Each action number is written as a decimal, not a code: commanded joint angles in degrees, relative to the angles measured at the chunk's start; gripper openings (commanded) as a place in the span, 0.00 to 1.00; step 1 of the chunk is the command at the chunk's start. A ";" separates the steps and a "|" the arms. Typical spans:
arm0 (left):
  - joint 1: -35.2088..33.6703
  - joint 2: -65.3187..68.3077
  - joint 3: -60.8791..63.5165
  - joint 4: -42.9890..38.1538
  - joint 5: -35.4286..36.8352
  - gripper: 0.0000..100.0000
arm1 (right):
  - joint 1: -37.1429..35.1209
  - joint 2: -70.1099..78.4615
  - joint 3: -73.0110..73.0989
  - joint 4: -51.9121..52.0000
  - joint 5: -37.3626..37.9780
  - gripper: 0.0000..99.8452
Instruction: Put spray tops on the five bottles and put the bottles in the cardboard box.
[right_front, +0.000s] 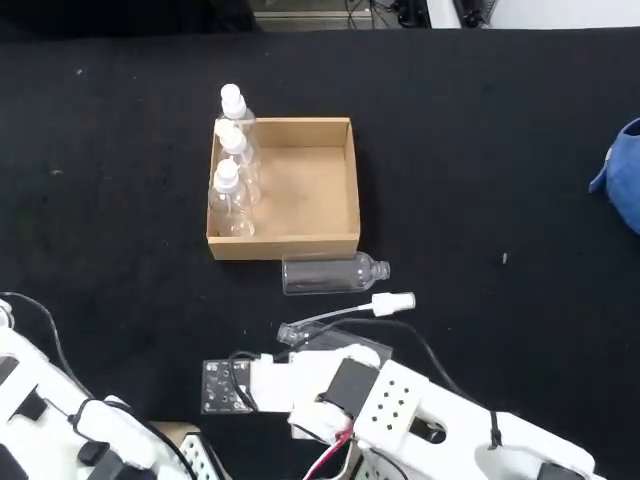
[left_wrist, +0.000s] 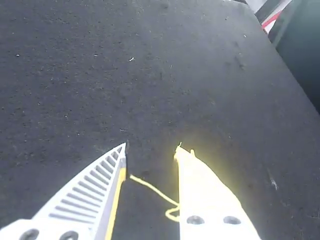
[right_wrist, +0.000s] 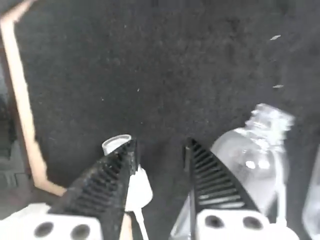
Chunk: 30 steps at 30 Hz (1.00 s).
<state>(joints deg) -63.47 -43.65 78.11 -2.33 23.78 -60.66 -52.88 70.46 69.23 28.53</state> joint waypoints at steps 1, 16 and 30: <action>-0.48 -0.18 -3.21 -0.53 0.26 0.03 | 1.05 0.40 -9.80 6.51 -0.26 0.13; -0.48 -0.18 -3.21 -0.70 0.18 0.03 | 0.70 2.33 -4.26 8.79 10.99 0.18; -0.57 -0.18 -3.21 -0.79 0.18 0.03 | -0.44 23.16 -7.60 3.78 13.27 0.18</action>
<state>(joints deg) -63.47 -43.65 78.11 -2.33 23.78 -60.57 -30.02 64.22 76.44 42.24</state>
